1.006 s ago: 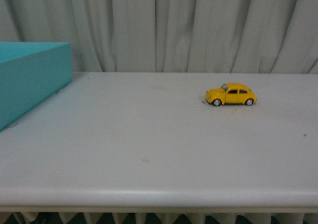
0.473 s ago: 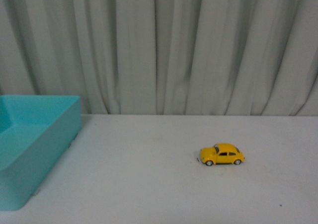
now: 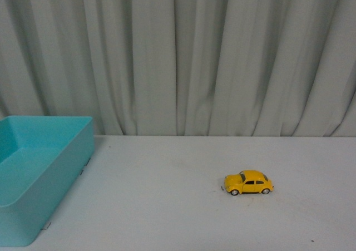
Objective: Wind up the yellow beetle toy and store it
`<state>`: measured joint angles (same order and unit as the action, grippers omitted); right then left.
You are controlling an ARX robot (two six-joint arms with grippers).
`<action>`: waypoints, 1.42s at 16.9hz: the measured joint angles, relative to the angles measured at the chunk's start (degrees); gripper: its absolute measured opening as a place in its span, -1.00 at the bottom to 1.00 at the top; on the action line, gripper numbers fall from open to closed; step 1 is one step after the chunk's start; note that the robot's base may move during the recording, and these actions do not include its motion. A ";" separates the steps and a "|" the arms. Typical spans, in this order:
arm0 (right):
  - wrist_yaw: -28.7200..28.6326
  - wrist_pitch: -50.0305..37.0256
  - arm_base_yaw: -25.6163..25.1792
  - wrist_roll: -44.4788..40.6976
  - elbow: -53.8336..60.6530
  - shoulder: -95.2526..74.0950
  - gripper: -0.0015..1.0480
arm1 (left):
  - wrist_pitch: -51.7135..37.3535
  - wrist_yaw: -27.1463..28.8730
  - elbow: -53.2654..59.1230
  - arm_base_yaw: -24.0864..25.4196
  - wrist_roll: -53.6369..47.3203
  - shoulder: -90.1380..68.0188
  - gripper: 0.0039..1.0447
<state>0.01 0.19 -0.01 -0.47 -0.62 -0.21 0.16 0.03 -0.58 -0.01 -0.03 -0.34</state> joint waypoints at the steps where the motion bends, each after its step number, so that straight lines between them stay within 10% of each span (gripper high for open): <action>1: 0.00 0.00 0.00 0.00 0.00 0.00 0.87 | 0.00 0.00 0.00 0.00 0.00 0.00 0.88; 24: 0.00 0.13 0.00 0.00 0.00 0.00 0.87 | 0.02 0.00 0.00 0.00 0.00 0.00 0.88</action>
<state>0.01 0.32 -0.01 -0.47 -0.62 -0.21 0.19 0.03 -0.58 -0.01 -0.03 -0.34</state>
